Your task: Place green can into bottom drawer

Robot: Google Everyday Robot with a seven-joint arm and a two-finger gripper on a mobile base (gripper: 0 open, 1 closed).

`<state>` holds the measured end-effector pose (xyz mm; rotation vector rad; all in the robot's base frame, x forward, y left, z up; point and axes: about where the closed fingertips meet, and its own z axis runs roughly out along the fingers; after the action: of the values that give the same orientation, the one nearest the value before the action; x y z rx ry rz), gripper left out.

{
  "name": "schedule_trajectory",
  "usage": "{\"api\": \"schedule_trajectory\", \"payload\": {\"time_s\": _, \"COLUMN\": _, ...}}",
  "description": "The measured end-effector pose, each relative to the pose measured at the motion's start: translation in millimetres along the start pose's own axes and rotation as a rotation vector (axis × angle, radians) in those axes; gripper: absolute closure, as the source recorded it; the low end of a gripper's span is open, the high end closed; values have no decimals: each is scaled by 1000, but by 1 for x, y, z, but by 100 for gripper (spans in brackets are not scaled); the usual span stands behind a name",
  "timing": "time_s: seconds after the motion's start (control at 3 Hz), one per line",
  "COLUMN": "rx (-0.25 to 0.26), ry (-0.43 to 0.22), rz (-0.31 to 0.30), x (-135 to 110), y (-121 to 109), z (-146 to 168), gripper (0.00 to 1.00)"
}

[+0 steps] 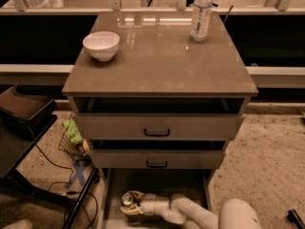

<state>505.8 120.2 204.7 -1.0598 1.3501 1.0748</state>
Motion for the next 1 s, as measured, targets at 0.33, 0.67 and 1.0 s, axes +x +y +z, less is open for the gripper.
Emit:
{"api": "schedule_trajectory", "payload": {"time_s": 0.33, "rx": -4, "ry": -3, "rz": 1, "x": -1, "y": 2, "z": 2, "gripper": 51}}
{"api": "schedule_trajectory", "payload": {"time_s": 0.67, "rx": -6, "ry": -4, "rz": 2, "x": -1, "y": 3, "z": 4, "gripper": 28}}
{"api": "schedule_trajectory", "payload": {"time_s": 1.0, "rx": -9, "ry": -6, "rz": 3, "x": -1, "y": 4, "z": 6, "gripper": 5}}
